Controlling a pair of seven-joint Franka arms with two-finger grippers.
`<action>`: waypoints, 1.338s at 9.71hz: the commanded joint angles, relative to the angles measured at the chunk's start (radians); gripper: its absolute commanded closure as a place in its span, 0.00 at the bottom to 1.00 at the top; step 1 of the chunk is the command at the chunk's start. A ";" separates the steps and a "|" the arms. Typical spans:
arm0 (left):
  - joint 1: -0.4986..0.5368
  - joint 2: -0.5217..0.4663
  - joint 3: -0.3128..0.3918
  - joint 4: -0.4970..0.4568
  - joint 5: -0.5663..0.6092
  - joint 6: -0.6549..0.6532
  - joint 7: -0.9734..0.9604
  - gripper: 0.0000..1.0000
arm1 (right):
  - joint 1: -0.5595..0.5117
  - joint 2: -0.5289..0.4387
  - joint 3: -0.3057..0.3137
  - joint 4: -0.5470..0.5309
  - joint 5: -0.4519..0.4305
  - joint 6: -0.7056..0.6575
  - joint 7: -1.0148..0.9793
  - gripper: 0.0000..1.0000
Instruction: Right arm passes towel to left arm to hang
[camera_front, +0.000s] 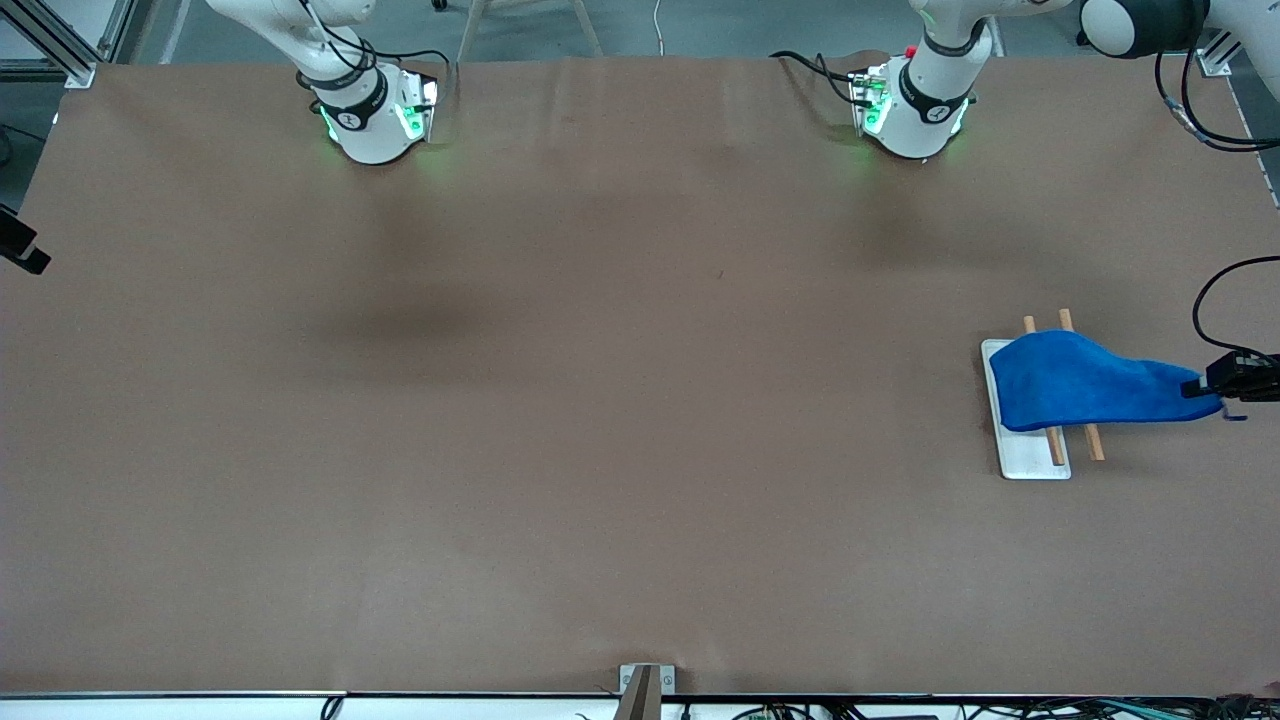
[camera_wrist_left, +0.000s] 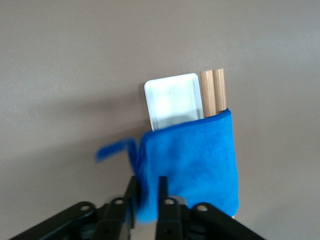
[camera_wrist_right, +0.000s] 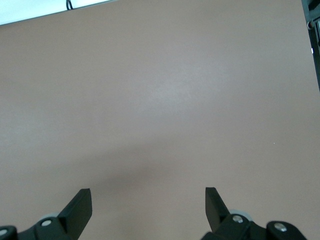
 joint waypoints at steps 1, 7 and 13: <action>-0.020 0.025 0.007 0.005 0.020 0.055 -0.016 0.00 | 0.018 0.035 0.002 0.059 -0.023 -0.006 -0.002 0.00; -0.066 -0.373 -0.293 -0.192 0.471 0.240 -0.510 0.00 | 0.035 0.038 0.002 0.061 -0.026 -0.001 0.001 0.00; 0.006 -0.714 -0.604 -0.330 0.631 0.143 -0.729 0.00 | 0.055 0.037 0.011 0.062 -0.025 -0.004 -0.001 0.00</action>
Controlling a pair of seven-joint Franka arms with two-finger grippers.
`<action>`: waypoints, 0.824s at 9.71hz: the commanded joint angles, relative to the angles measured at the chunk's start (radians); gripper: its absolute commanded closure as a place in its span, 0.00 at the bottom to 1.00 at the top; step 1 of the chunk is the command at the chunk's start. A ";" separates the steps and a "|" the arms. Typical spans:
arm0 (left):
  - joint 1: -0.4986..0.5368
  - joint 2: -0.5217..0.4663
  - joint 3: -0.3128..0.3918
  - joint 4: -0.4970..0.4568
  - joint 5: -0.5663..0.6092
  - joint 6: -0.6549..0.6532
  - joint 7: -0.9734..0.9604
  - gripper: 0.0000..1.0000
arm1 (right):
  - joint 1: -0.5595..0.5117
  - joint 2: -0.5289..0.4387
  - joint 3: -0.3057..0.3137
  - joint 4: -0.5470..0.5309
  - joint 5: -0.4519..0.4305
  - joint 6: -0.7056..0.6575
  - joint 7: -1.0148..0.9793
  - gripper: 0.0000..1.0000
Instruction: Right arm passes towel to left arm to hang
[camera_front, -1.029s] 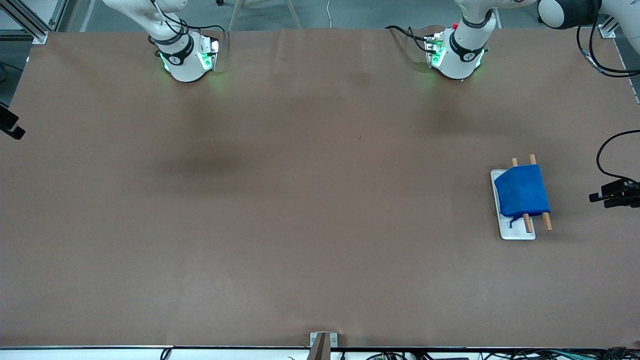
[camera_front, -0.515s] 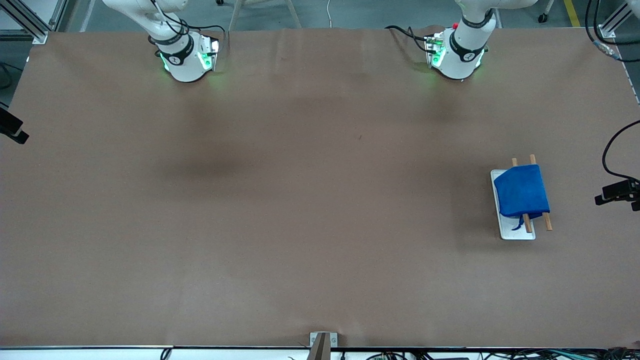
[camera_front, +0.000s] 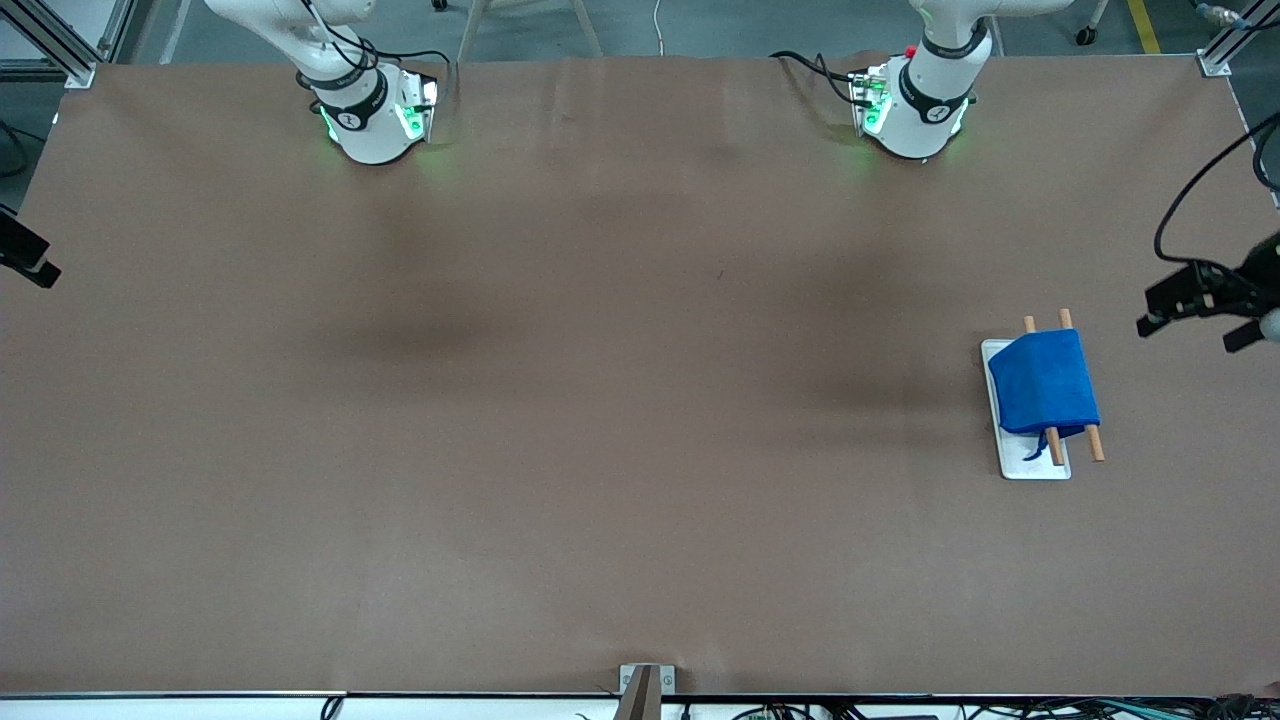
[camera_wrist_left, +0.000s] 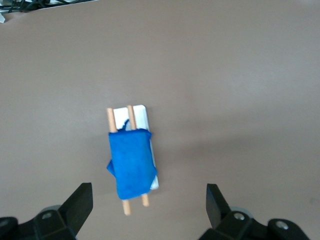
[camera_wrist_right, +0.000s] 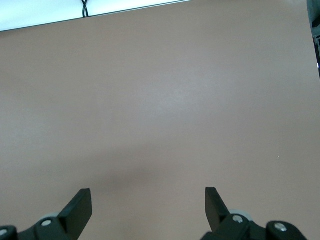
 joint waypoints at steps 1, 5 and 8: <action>0.020 -0.033 -0.059 0.035 0.029 -0.093 -0.028 0.00 | 0.017 0.003 0.003 0.016 -0.020 -0.010 -0.002 0.00; 0.022 0.013 -0.110 0.202 0.081 -0.283 -0.124 0.00 | 0.016 0.003 0.001 0.017 -0.017 -0.014 -0.002 0.00; 0.028 -0.001 -0.134 0.173 0.084 -0.306 -0.216 0.00 | 0.016 0.001 0.001 0.016 0.000 -0.014 0.008 0.00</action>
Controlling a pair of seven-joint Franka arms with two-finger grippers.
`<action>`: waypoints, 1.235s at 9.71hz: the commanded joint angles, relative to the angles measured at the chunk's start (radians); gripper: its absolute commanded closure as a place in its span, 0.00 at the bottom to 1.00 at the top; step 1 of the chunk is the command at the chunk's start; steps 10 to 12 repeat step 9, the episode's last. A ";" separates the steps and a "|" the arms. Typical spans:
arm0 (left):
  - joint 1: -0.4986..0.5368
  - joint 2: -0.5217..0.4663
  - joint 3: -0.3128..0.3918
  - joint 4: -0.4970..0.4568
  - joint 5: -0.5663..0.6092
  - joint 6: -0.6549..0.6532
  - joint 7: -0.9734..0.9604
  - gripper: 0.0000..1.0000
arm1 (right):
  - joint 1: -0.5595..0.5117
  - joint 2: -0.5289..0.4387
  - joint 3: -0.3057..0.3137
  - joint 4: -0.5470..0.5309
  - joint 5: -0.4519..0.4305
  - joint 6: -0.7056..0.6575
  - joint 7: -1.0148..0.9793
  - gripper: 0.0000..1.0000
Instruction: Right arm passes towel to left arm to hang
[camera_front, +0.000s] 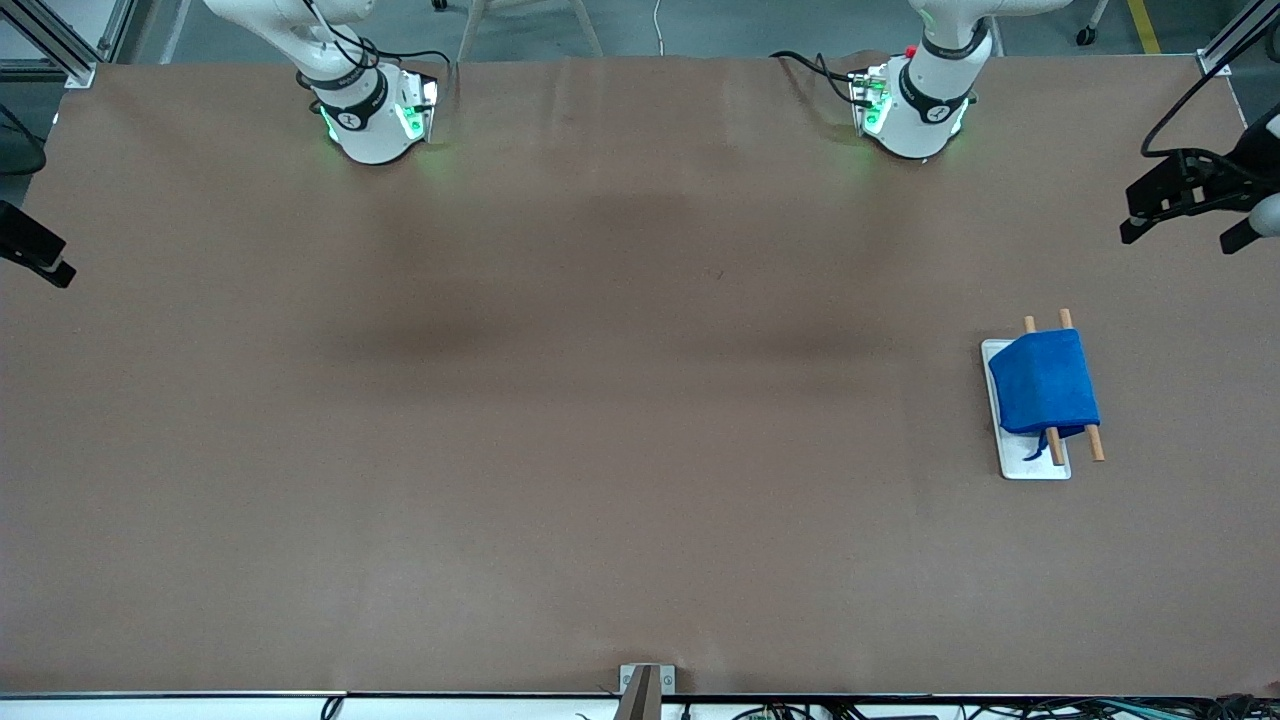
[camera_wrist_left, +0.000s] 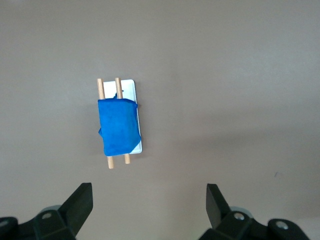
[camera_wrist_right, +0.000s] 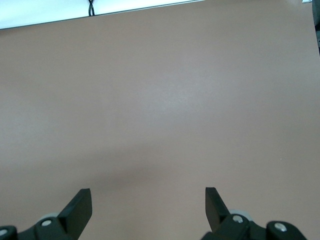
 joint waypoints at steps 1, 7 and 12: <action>0.017 0.018 -0.014 -0.015 0.020 -0.018 -0.018 0.00 | -0.004 0.001 -0.004 0.012 0.031 -0.016 0.011 0.00; 0.014 0.018 -0.012 -0.032 0.019 0.002 -0.064 0.00 | -0.007 0.000 -0.007 0.012 0.031 -0.041 0.008 0.00; 0.016 0.018 -0.011 -0.032 0.019 0.002 -0.065 0.00 | -0.005 0.000 -0.007 0.013 0.028 -0.038 0.009 0.00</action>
